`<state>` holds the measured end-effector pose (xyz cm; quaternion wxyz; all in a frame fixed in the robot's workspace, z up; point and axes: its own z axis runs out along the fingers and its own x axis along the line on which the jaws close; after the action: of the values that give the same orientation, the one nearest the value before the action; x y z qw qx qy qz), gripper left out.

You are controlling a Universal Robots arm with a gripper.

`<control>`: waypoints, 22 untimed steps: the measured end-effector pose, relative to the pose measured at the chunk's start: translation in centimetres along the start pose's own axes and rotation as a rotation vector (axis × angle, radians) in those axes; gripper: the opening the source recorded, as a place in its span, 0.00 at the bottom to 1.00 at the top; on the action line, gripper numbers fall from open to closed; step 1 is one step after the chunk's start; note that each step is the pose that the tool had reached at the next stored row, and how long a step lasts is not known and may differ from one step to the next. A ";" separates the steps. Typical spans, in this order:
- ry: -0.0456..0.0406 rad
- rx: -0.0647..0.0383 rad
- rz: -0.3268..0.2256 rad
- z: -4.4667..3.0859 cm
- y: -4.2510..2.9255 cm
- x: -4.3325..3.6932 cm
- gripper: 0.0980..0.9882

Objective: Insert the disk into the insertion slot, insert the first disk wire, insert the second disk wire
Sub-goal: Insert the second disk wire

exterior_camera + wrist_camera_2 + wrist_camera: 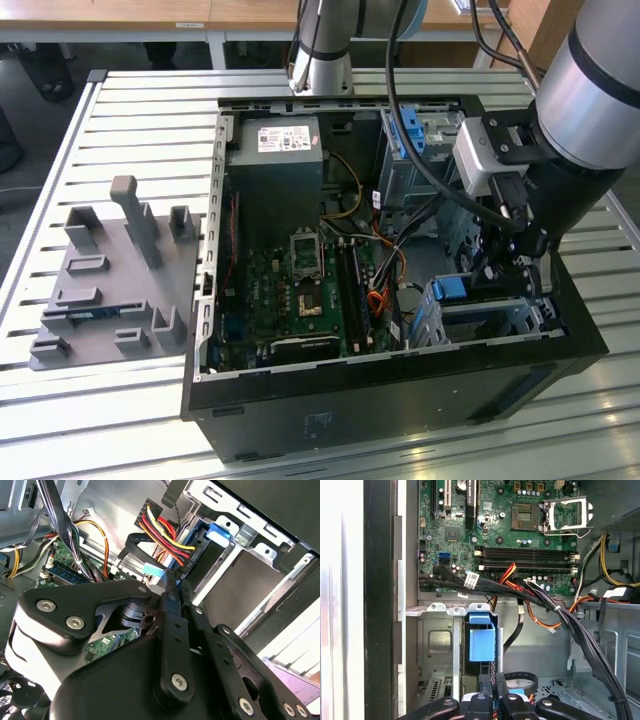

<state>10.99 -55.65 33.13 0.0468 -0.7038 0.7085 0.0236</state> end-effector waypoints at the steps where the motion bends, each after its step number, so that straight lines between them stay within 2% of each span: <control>1: 0.0000 0.000 0.000 0.03 0.00 0.01 0.06; 22: -0.0002 0.000 0.000 -0.16 0.00 -0.02 0.06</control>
<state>10.99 -55.65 33.29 0.0468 -0.7038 0.7085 0.0237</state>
